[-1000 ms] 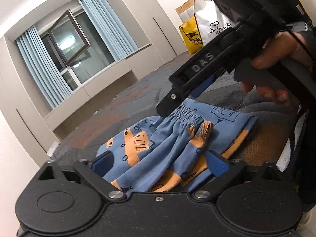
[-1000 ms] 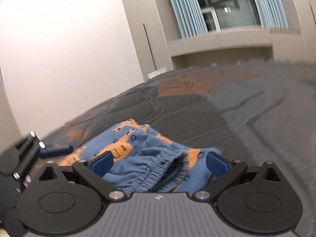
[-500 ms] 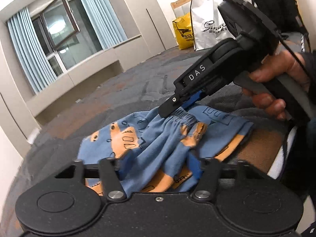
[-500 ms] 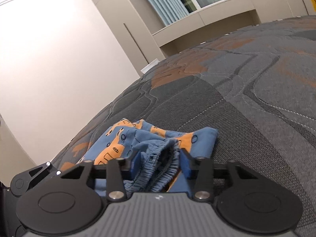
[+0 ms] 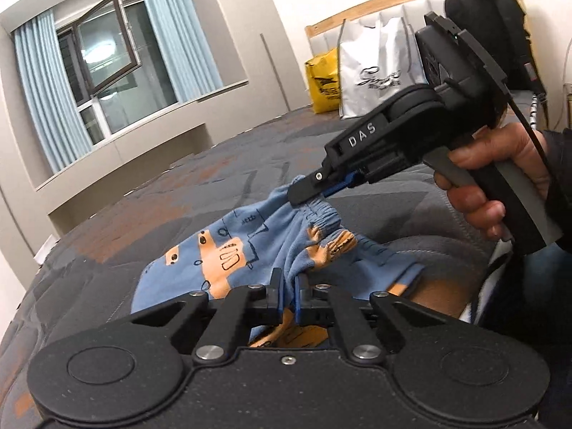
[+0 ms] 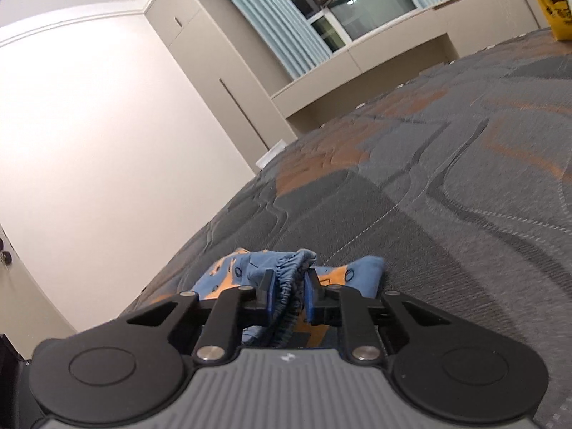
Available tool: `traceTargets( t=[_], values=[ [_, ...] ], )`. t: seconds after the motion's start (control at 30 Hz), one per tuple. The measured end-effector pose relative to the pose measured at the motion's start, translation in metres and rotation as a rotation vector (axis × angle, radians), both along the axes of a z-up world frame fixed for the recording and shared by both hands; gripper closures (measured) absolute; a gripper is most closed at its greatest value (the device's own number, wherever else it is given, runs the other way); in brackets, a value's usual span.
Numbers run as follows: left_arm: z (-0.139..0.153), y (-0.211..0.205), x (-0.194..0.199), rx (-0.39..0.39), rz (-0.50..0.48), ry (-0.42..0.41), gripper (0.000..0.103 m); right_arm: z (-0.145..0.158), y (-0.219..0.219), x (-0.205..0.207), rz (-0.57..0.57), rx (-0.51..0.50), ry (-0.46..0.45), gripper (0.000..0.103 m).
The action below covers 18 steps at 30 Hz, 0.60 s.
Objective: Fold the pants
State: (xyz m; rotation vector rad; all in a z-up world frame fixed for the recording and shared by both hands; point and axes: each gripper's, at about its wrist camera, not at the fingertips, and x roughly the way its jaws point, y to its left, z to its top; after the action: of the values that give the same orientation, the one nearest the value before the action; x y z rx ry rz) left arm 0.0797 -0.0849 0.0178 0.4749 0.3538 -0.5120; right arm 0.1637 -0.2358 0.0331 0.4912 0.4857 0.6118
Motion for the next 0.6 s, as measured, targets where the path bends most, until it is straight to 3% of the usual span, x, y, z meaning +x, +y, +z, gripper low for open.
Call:
traceTargets(
  t=[0.33,0.43,0.53,0.6],
  values=[
    [-0.024,-0.010,0.007,0.008,-0.028,0.071,0.095,-0.011,-0.008,-0.012,-0.080,-0.090,0.080,0.084],
    [-0.022,-0.007,0.004,-0.013,-0.024,0.066,0.086,-0.014,-0.004,-0.011,-0.090,-0.105,0.080,0.080],
    [-0.019,0.001,0.005,-0.060,-0.005,0.069,0.073,-0.013,0.000,-0.014,-0.114,-0.135,0.062,0.067],
    [-0.019,0.008,0.003,-0.103,0.019,0.062,0.059,-0.012,0.000,-0.021,-0.127,-0.149,0.045,0.060]
  ],
)
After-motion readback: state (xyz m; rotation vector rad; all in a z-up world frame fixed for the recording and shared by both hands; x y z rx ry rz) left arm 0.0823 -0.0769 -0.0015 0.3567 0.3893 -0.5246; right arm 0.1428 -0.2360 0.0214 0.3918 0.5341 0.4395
